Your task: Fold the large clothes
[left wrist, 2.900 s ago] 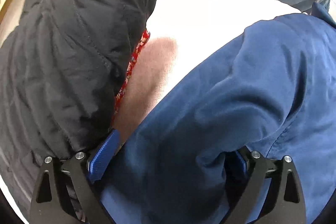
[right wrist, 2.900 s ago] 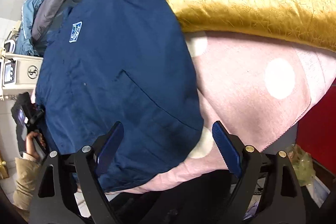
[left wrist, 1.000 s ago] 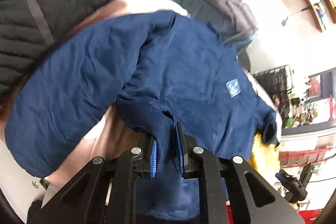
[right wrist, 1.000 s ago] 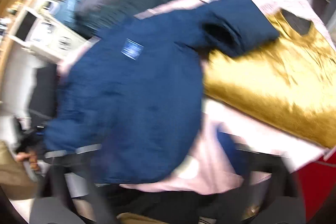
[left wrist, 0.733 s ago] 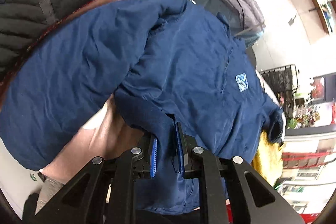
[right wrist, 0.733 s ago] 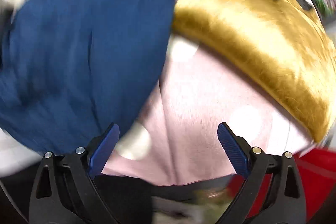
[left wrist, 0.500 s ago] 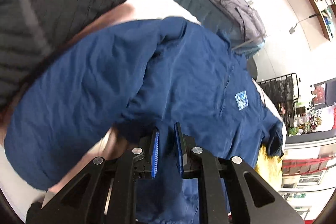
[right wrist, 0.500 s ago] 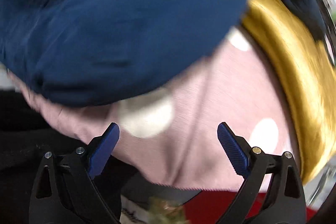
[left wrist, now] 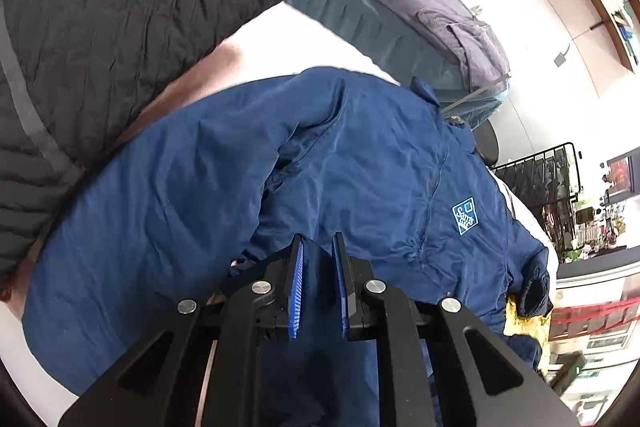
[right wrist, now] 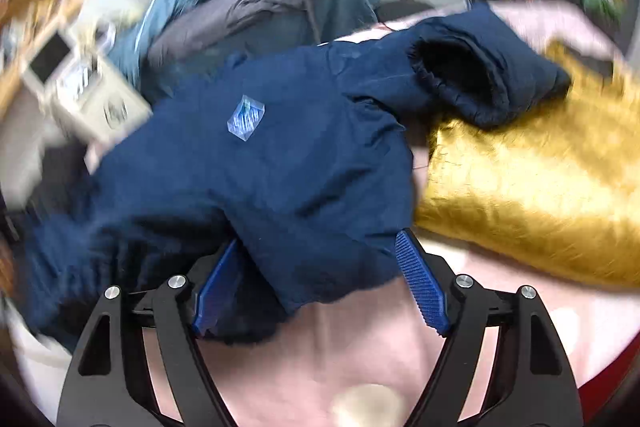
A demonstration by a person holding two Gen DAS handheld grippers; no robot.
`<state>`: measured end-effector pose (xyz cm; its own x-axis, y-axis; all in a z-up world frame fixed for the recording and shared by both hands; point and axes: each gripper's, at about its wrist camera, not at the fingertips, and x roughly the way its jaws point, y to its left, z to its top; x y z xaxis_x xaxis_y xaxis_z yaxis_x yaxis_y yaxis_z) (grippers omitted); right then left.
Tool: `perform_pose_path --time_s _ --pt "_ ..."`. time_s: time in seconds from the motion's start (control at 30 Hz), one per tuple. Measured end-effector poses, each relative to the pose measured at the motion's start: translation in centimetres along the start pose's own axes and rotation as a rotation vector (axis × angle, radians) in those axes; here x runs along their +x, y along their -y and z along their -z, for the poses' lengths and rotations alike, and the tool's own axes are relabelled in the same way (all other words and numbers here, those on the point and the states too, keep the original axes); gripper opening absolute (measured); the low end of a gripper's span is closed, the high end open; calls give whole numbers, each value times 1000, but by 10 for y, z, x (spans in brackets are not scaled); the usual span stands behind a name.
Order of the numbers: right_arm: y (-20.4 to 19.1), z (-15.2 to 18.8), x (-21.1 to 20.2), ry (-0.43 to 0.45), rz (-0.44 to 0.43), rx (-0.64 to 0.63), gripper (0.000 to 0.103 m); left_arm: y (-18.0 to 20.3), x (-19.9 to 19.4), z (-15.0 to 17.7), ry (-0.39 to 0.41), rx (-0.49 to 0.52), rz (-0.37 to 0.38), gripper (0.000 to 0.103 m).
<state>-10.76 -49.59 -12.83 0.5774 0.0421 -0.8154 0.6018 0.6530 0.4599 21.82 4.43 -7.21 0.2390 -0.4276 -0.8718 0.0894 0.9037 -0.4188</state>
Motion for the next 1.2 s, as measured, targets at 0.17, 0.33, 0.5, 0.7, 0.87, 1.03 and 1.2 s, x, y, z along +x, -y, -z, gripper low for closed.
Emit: perform_pose_path --time_s 0.17,0.33,0.5,0.7,0.87,1.03,1.2 --pt "13 22 41 -191 69 105 77 -10 11 11 -41 -19 -3 13" --pt "-10 35 51 -268 94 9 29 -14 16 18 -58 -25 -12 13" --pt "-12 30 14 -245 4 38 17 0 -4 15 -66 0 25 13" --pt "0 -12 -110 -39 -125 109 6 35 -87 2 128 154 46 14" --pt "31 -35 -121 -1 118 155 29 33 -78 -11 116 137 2 42" --pt "35 -10 -87 -103 83 205 88 39 -37 24 -3 160 4 59" --pt "44 31 -22 -288 225 83 88 49 28 82 -188 240 -38 62"
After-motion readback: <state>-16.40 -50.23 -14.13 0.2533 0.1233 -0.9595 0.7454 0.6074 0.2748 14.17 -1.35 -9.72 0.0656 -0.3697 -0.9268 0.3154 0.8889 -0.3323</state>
